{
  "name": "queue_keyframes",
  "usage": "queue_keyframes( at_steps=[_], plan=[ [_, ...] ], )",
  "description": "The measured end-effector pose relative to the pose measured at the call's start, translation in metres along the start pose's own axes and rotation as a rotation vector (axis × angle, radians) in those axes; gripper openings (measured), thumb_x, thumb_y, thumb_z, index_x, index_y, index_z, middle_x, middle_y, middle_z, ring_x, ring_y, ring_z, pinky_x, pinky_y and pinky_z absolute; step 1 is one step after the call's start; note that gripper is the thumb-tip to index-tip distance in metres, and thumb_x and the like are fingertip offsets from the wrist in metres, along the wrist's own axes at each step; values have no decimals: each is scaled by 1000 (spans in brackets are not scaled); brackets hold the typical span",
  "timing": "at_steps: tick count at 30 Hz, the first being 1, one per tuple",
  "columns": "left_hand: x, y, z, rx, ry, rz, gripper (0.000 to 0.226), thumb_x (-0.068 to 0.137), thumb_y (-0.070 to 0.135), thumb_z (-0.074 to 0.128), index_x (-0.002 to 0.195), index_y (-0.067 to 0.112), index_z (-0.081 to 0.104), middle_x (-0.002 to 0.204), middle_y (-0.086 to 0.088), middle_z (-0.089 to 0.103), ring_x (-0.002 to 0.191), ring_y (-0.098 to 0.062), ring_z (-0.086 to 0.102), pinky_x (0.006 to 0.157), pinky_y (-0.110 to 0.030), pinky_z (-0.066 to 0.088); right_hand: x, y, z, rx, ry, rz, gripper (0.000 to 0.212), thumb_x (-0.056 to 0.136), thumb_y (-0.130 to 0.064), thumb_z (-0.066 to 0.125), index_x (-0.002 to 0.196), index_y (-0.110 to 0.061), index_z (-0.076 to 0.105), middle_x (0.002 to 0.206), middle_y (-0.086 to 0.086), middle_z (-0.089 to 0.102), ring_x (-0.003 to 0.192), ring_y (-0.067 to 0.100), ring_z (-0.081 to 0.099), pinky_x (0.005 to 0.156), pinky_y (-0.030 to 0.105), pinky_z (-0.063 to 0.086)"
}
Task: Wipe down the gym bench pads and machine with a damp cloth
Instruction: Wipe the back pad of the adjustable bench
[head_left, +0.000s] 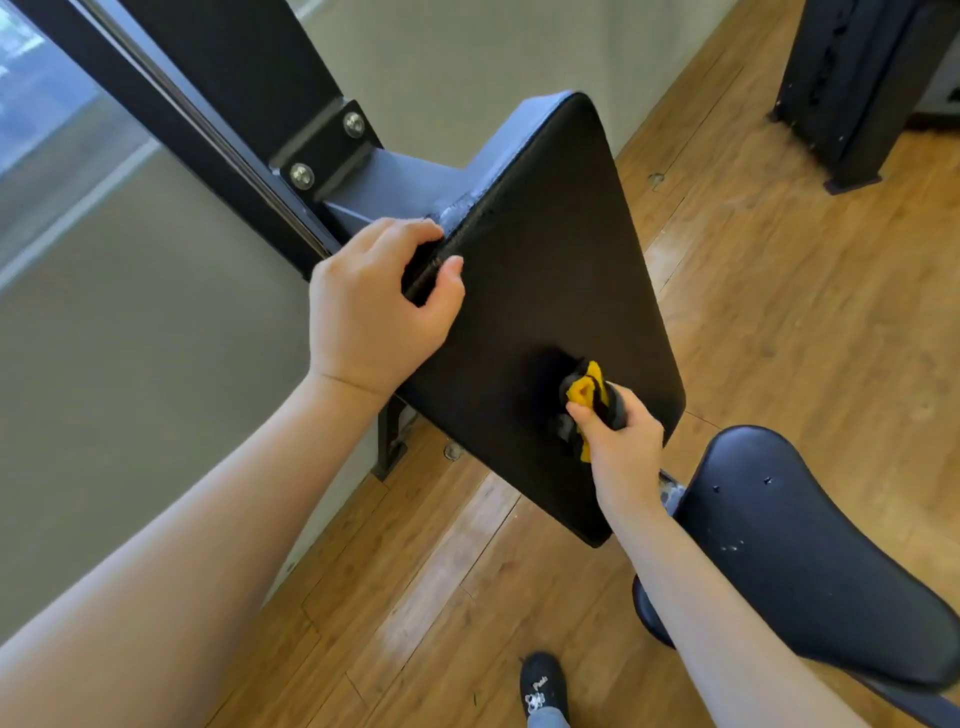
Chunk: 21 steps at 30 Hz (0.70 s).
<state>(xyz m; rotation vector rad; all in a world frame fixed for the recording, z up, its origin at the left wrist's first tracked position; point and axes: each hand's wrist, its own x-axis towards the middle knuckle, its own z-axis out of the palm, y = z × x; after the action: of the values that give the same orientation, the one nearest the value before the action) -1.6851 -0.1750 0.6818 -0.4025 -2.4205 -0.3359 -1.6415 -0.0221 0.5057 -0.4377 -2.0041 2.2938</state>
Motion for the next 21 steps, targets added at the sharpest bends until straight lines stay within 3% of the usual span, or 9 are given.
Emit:
queue_keyframes(
  at_steps=[5, 7, 11, 14, 17, 21],
  plan=[
    [5, -4, -2, -79, -69, -103, 29, 85, 29, 63, 108, 12, 71, 104, 1, 70, 96, -7, 62, 88, -23, 50, -1, -87, 41, 69, -57, -285, 15, 80, -17, 72, 79, -25, 59, 85, 2, 59, 76, 1, 56, 69, 7, 43],
    [6, -5, -2, -99, -66, -114, 28, 85, 28, 64, 107, 12, 72, 104, 1, 70, 97, -3, 60, 89, -17, 48, 0, -104, 57, 103, -9, -381, 10, 81, -18, 71, 84, -18, 61, 85, 1, 58, 77, 3, 56, 70, 9, 43],
    [5, -5, -2, -135, -57, -121, 30, 85, 31, 60, 105, 12, 73, 105, 1, 70, 97, -3, 61, 90, -14, 47, 2, -113, 72, 154, 56, -438, 25, 82, -17, 70, 103, -16, 57, 98, 0, 59, 91, 2, 57, 79, 11, 46],
    [4, -5, -2, -133, -66, -102, 33, 86, 31, 59, 109, 12, 71, 111, 7, 65, 103, -3, 60, 95, -16, 46, 8, -99, 71, 10, 96, -557, 16, 83, -12, 69, 97, -6, 63, 88, 4, 58, 79, 0, 52, 72, 7, 42],
    [3, -4, -1, -115, -68, -79, 33, 87, 29, 58, 112, 11, 70, 112, 9, 62, 106, -2, 59, 97, -15, 45, 12, -77, 60, -20, 91, -540, 10, 83, -7, 69, 91, -4, 65, 83, 8, 58, 76, 4, 53, 71, 7, 41],
    [2, -2, 0, -108, -50, -105, 31, 87, 28, 60, 111, 11, 70, 110, 11, 62, 109, 3, 55, 93, -18, 48, 9, -35, 41, 61, 95, -341, 11, 83, -4, 68, 82, -14, 63, 80, 8, 58, 74, 4, 54, 68, 7, 40]
  ],
)
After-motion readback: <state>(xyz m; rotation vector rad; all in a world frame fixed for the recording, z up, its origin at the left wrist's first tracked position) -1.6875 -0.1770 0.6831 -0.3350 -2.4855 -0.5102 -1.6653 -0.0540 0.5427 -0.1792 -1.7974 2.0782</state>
